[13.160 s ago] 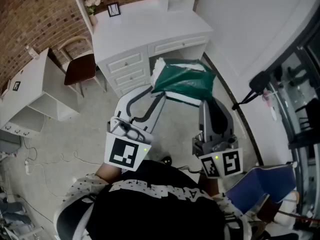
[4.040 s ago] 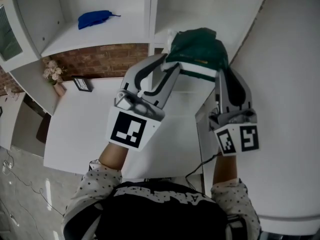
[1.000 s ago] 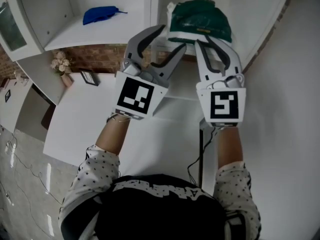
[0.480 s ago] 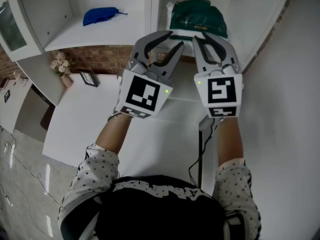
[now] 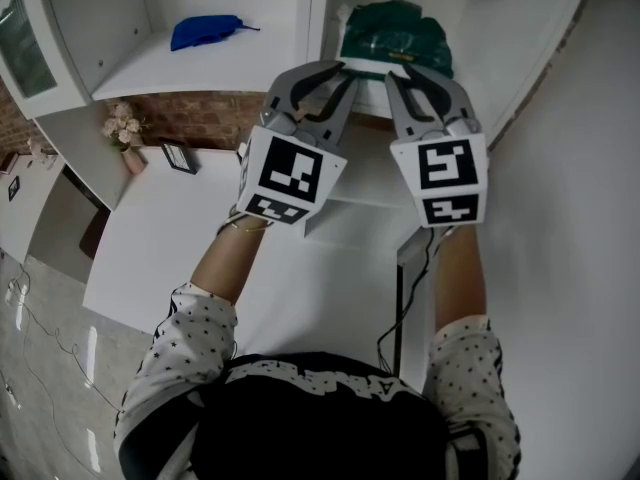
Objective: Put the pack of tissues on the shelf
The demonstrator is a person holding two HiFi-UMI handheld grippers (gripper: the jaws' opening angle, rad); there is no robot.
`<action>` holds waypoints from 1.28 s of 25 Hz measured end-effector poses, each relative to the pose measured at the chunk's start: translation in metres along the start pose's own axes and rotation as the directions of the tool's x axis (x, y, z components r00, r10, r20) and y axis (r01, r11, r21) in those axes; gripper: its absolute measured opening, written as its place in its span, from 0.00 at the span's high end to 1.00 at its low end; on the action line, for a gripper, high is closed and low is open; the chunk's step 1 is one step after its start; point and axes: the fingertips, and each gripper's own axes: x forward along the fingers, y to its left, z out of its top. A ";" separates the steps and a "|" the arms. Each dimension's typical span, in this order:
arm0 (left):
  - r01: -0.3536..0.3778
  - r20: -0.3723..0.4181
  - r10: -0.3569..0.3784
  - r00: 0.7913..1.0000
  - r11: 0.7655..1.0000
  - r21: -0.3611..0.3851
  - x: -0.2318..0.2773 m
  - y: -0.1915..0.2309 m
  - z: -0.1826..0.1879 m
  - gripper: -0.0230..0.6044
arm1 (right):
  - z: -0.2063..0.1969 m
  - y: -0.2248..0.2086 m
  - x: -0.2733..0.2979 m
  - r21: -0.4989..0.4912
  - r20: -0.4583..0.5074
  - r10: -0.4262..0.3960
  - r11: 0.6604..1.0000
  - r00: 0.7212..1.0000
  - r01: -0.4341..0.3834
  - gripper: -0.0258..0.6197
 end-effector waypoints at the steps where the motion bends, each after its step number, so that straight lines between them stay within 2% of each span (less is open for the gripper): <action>1: -0.002 -0.003 0.002 1.000 1.000 -0.002 0.001 0.001 -0.001 0.83 | 0.000 0.000 0.001 0.004 -0.002 0.005 1.000 1.000 -0.005 0.82; 6: 0.008 0.000 -0.008 1.000 1.000 -0.007 -0.001 -0.003 -0.002 0.83 | 0.001 -0.001 -0.003 0.038 0.045 -0.003 0.999 0.999 0.001 0.82; 10: 0.009 0.036 -0.009 0.999 1.000 -0.009 -0.010 -0.006 0.008 0.83 | 0.005 -0.002 -0.018 0.089 0.107 -0.039 0.996 0.994 0.029 0.82; 14: 0.018 0.057 -0.017 0.998 0.999 -0.033 -0.021 -0.010 0.013 0.83 | 0.007 -0.004 -0.040 0.158 0.158 -0.075 0.986 0.985 0.050 0.87; 17: 0.055 0.072 -0.051 0.996 0.997 -0.061 -0.032 -0.018 0.015 0.86 | 0.009 -0.004 -0.062 0.223 0.219 -0.076 0.975 0.973 0.026 0.90; 20: 0.074 0.077 -0.066 0.995 0.993 -0.095 -0.046 -0.024 0.013 0.89 | 0.005 -0.004 -0.086 0.307 0.256 -0.072 0.952 0.964 -0.011 0.91; 23: 0.080 0.075 -0.068 0.995 0.982 -0.172 -0.060 -0.030 0.008 0.91 | -0.006 0.004 -0.104 0.385 0.267 -0.053 0.921 0.962 -0.056 0.91; 26: 0.085 0.036 -0.078 0.996 0.963 -0.254 -0.073 -0.041 -0.004 0.91 | -0.024 0.021 -0.114 0.456 0.256 -0.021 0.884 0.966 -0.102 0.91; 32: 0.087 -0.016 -0.098 0.995 0.943 -0.320 -0.100 -0.066 -0.026 0.91 | -0.057 0.061 -0.123 0.547 0.211 0.042 0.823 0.977 -0.153 0.91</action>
